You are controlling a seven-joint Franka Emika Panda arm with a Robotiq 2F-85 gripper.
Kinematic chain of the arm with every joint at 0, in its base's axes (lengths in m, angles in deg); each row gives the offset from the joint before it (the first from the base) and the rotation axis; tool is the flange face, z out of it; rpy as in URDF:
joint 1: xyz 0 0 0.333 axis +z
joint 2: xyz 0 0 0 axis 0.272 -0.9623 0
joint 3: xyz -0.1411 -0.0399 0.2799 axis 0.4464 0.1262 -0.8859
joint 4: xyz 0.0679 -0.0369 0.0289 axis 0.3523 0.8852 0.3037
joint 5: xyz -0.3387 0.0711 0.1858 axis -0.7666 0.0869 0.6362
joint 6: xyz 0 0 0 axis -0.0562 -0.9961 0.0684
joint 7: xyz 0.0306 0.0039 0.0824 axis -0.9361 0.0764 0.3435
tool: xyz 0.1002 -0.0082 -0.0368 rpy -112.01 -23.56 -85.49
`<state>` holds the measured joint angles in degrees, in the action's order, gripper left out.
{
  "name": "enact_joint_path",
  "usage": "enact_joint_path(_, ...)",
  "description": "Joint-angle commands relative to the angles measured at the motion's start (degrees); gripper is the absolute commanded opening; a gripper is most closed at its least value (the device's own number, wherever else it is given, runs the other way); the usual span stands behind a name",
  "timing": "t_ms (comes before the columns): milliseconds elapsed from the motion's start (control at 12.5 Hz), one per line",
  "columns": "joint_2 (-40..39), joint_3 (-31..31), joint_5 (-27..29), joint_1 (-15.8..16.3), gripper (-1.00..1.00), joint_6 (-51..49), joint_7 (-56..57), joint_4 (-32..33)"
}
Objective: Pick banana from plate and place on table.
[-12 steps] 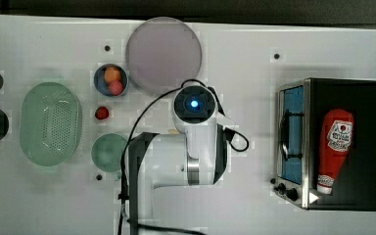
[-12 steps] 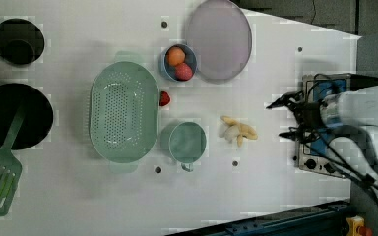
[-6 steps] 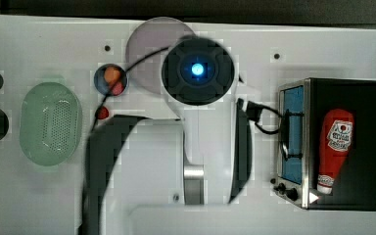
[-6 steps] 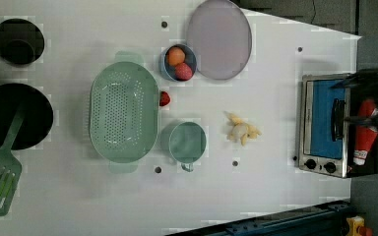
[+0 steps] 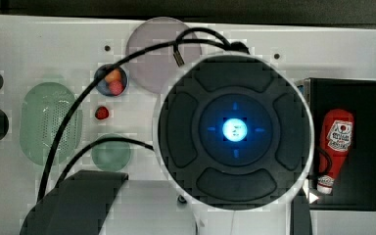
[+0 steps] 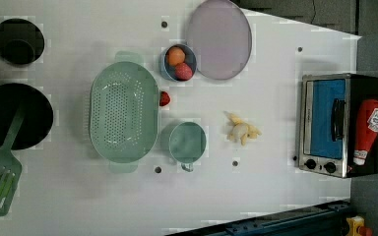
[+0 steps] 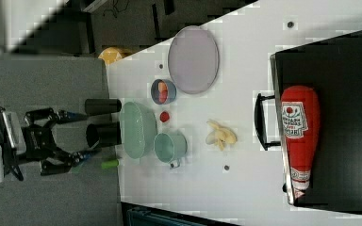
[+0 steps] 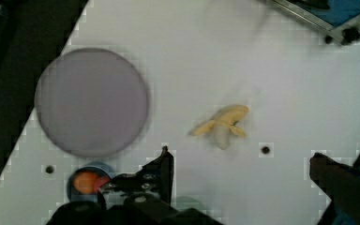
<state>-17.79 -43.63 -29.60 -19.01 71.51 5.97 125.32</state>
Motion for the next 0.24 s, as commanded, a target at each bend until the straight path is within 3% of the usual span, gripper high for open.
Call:
enact_joint_path(80,-3.1,-0.6,-1.1,-0.1,1.00,0.2,2.9,2.9)
enact_joint_path(240,-3.3,-0.6,-1.1,-0.1,1.00,0.2,2.9,3.0)
